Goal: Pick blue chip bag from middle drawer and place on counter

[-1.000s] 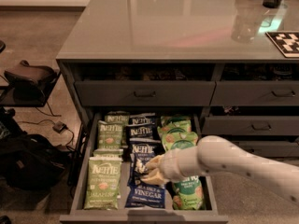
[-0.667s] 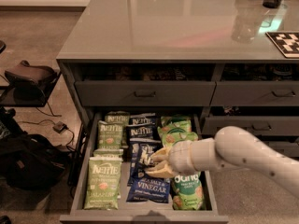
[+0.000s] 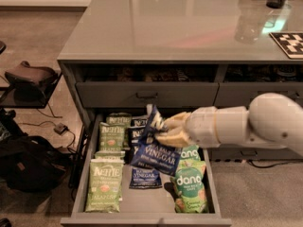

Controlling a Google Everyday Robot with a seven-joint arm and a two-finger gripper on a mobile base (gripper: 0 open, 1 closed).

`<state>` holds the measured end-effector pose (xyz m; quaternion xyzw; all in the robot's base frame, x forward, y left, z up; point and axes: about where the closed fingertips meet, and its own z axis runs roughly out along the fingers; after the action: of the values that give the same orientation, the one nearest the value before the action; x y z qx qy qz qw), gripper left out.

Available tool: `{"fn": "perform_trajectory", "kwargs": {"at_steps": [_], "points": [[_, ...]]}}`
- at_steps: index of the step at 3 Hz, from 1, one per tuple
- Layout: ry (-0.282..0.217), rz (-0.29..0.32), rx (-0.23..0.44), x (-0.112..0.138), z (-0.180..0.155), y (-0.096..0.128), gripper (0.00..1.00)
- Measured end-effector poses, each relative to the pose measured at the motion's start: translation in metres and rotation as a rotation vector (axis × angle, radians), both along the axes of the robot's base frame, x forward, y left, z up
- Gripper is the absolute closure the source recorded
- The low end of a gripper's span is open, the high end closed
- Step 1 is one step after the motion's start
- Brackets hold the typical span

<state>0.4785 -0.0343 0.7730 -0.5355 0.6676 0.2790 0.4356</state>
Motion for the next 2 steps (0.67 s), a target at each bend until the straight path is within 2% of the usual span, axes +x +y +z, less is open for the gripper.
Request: {"fn": "perform_trajectory", "kwargs": {"at_steps": [1, 2], "points": [[-0.054, -0.071, -0.013, 0.0047, 0.0591, -0.0021, 1.00], [-0.054, -0.071, -0.013, 0.0047, 0.0592, -0.0021, 1.00]]}}
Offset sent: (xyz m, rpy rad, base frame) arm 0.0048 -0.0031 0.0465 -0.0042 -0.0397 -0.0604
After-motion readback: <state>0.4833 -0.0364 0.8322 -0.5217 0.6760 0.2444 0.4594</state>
